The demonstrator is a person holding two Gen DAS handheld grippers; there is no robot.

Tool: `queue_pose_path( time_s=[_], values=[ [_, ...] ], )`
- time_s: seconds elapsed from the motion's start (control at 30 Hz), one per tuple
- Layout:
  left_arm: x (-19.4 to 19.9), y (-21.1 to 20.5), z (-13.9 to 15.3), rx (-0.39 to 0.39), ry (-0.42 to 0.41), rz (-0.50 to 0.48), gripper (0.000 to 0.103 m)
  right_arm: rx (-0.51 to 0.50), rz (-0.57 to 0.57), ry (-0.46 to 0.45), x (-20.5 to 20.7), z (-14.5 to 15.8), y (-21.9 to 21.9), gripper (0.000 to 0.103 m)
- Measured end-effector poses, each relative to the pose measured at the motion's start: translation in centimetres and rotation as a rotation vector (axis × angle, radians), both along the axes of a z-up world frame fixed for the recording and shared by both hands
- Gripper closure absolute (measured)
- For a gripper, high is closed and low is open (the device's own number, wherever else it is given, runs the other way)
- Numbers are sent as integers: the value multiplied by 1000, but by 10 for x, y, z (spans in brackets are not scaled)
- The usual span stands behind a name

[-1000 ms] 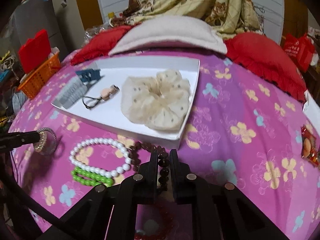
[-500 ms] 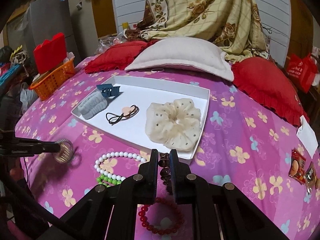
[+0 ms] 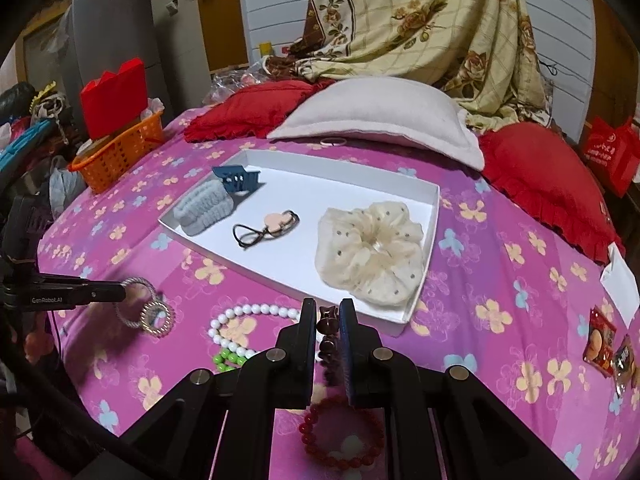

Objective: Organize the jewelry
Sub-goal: 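Carry the silver bangle and brown bead bracelet over the white box with both tools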

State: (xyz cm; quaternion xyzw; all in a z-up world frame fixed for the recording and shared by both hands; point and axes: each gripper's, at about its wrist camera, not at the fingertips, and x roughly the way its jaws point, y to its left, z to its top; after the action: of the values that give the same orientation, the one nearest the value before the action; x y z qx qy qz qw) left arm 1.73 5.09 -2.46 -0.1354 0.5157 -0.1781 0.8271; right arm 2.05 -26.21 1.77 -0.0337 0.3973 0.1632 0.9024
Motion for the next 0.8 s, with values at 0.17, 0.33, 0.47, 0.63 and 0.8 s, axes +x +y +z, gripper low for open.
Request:
queue_pose_path(
  time_s=[0.17, 0.33, 0.47, 0.63, 0.8],
  values=[
    [-1, 2, 23, 12, -65, -4, 94, 11, 15, -30, 1, 16, 5, 92],
    [1, 6, 21, 21, -65, 14, 93, 9, 31, -41, -2, 21, 12, 92],
    [0, 6, 5, 72, -37, 40, 54, 5, 38, -34, -3, 18, 14, 92],
    [3, -4, -23, 273, -3, 56, 57, 10, 41, -22, -2, 15, 15, 92],
    [7, -13, -31, 345, -26, 40, 97, 10, 48, -23, -3, 15, 20, 92]
  ],
)
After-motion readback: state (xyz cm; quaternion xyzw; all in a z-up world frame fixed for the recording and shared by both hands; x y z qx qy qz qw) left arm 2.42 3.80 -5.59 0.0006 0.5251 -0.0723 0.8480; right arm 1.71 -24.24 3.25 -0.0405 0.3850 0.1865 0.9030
